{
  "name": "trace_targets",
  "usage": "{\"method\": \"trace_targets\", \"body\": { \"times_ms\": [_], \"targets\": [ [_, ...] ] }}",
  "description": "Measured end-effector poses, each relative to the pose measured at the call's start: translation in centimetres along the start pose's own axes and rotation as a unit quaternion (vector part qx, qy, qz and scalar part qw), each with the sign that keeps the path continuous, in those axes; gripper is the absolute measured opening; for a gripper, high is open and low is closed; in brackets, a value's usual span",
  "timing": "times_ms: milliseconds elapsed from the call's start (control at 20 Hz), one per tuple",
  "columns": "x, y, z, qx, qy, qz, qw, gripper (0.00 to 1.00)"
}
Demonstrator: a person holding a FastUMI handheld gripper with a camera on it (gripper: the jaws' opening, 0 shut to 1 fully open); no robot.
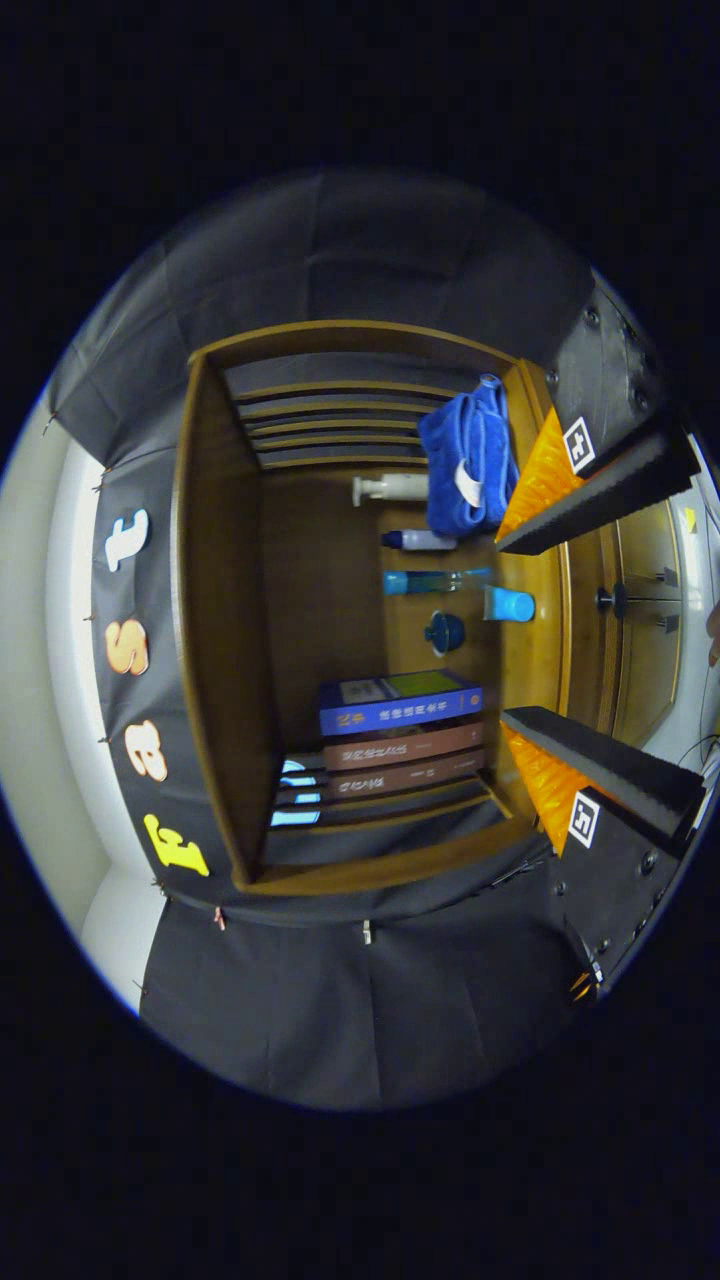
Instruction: Pull open the drawer, take out the items inside it, and place them on the countertop above the cabinet.
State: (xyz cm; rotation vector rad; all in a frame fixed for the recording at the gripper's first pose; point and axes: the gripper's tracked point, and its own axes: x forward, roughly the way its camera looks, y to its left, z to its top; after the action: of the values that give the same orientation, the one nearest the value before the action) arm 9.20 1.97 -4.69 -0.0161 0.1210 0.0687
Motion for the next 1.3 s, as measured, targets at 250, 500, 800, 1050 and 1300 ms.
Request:
{"method": "trace_targets", "body": {
  "times_ms": [250, 500, 800, 1050, 1300],
  "targets": [
    [-4.7, 1.1, 4.3, -0.026, -0.05, 0.007, 0.998, 0.99],
    [-7.3, 1.4, 6.0, -0.013, -0.068, 0.011, 0.998, 0.99],
    [-7.7, 0.9, 5.9, -0.016, -0.063, 0.009, 0.998, 0.99],
    [-7.7, 0.6, 5.8, -0.017, -0.06, 0.005, 0.998, 0.99],
    [-7.8, 0.7, 5.5, -0.021, -0.057, 0.005, 0.998, 0.99]
  ]
}}
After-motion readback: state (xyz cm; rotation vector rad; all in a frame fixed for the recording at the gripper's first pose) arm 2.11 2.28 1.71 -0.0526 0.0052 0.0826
